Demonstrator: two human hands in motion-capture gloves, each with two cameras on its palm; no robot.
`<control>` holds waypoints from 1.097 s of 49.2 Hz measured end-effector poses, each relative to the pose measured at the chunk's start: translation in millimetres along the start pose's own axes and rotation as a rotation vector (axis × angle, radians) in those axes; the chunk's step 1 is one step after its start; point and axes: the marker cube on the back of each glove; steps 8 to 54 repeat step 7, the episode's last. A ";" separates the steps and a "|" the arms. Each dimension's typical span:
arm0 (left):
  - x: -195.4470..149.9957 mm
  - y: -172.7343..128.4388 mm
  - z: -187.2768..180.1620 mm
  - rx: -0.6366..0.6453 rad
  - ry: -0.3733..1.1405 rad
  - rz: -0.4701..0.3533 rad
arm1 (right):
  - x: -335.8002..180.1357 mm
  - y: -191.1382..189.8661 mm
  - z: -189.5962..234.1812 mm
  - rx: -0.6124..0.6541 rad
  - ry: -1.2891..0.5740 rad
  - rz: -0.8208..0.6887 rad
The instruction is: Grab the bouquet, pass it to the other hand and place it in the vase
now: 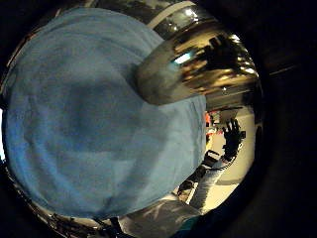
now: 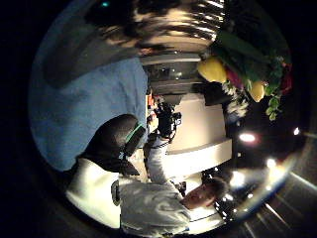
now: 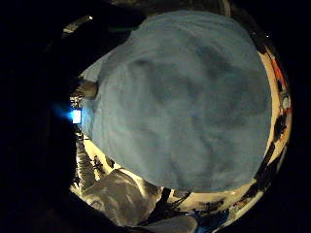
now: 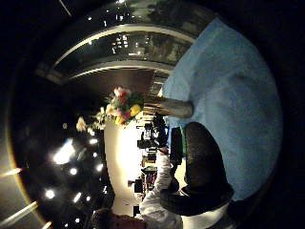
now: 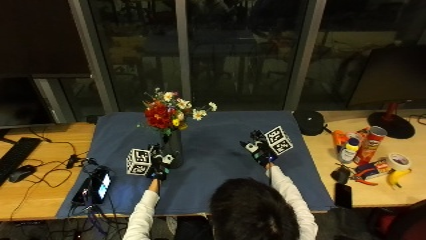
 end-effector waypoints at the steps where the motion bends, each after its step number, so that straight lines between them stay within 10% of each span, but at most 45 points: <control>1: -0.9 1.1 0.9 0.007 -0.003 0.003 | 1.4 1.5 -0.5 -0.005 0.005 0.026; 54: -26.1 -2.6 15.6 0.014 -0.038 -0.050 | 6.6 2.3 1.3 -0.061 -0.043 0.070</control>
